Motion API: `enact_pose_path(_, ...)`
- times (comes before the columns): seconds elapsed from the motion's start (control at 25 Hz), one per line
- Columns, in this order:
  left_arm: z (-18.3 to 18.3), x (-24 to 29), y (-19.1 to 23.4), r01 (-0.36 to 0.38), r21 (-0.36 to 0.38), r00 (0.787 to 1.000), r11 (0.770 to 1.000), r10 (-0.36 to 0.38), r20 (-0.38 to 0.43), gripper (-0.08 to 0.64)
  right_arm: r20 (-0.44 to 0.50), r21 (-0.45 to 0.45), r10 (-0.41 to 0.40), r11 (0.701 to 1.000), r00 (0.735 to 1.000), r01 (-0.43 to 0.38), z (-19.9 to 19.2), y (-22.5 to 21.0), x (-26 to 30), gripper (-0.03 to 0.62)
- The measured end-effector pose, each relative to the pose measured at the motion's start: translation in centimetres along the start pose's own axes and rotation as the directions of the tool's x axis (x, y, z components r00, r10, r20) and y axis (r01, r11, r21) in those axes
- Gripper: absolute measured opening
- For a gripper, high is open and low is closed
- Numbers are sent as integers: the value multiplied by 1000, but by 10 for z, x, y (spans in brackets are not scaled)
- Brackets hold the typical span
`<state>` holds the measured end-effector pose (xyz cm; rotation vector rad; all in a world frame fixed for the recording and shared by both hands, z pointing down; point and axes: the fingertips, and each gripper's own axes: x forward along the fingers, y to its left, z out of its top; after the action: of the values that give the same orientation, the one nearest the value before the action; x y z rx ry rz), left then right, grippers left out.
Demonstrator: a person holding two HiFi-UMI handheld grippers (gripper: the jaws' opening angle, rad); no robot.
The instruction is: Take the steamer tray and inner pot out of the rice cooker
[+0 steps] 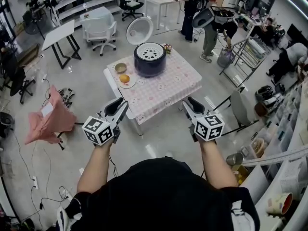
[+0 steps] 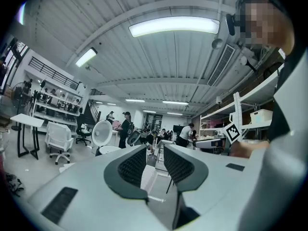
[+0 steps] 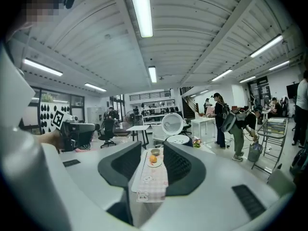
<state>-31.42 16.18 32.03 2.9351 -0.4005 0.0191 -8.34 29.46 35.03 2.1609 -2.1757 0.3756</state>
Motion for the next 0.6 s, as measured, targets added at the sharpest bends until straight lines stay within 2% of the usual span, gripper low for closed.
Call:
enact_pose_path(0.12,-3,8,-2,7,-3,1000,1000,-7,-11,174,1,-7,21,1000,1000,-21,2,-3,1,231)
enact_pose_path(0.24,-9,21,0,4,-4,1000,1000,-4,-24,219,5,-8,26,1000,1000,-26,-1,-14,6,287)
enact_pose_path(0.6,-20,69,14,-3,-9,998,1000,2,-67,267,-13,14,45,999,999,-45,-9,-53,36,334)
